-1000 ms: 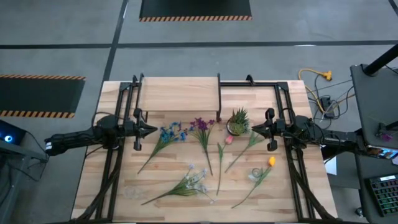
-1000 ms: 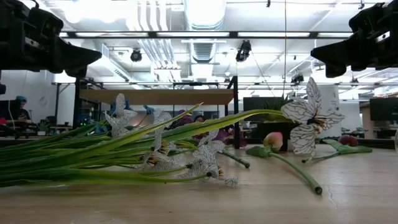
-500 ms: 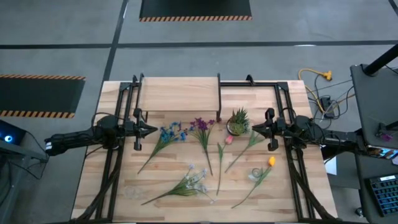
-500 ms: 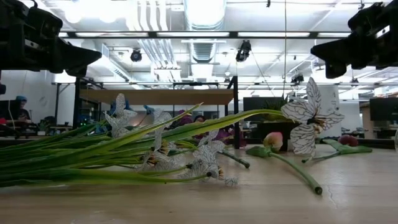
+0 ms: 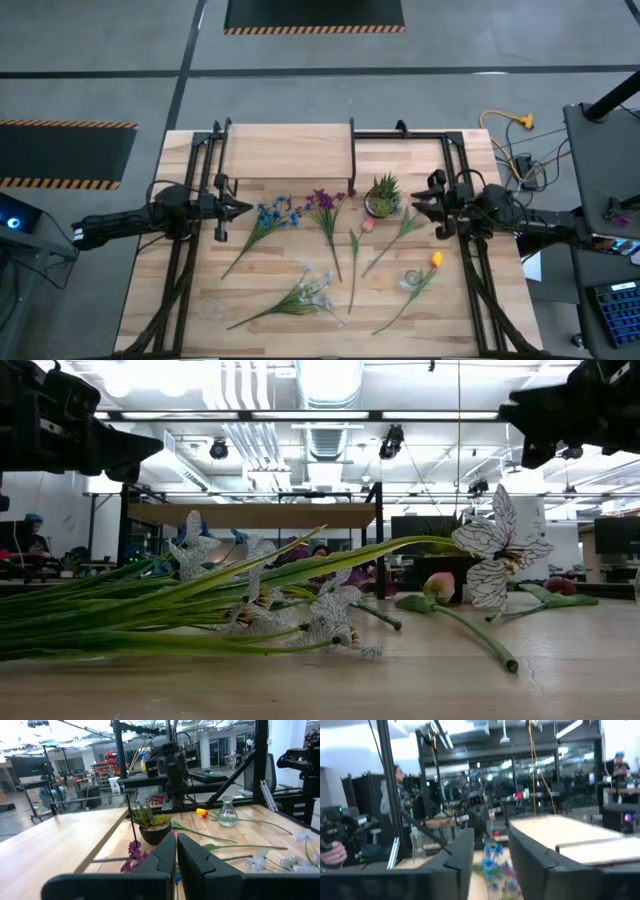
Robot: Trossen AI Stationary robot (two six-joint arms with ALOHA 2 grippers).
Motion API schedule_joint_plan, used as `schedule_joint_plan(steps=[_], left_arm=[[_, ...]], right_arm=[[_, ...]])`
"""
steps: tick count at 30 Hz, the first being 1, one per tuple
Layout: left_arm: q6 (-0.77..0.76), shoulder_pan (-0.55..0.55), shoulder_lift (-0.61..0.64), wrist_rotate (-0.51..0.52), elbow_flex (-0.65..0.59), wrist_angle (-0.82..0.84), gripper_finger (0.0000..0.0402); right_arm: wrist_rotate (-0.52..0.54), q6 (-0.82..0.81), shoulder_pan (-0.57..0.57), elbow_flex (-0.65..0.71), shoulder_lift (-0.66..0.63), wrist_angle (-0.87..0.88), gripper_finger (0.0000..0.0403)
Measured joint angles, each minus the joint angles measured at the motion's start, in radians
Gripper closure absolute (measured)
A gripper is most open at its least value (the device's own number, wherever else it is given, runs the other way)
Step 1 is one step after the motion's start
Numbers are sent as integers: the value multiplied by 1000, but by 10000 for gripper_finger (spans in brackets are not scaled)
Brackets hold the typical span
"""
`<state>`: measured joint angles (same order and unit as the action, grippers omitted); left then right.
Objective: Pick and place flowers into a vace then onto a shelf
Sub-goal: Put the yellow tulip into the right transparent vase
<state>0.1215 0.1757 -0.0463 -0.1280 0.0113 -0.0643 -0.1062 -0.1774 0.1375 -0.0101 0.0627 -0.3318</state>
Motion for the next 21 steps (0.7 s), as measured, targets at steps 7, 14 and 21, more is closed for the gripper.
schedule_joint_plan(steps=[7, 14, 21], left_arm=[[0, 0, 0, 0, 0, -7, 402], [-2, 1, 0, 17, 0, -40, 402], [-3, 1, 0, 20, 0, -37, 402]], right_arm=[[2, 44, 0, 0, 88, -226, 211], [-111, -55, -27, -49, 237, -221, 199], [-97, -63, -132, -251, 461, -167, 199]])
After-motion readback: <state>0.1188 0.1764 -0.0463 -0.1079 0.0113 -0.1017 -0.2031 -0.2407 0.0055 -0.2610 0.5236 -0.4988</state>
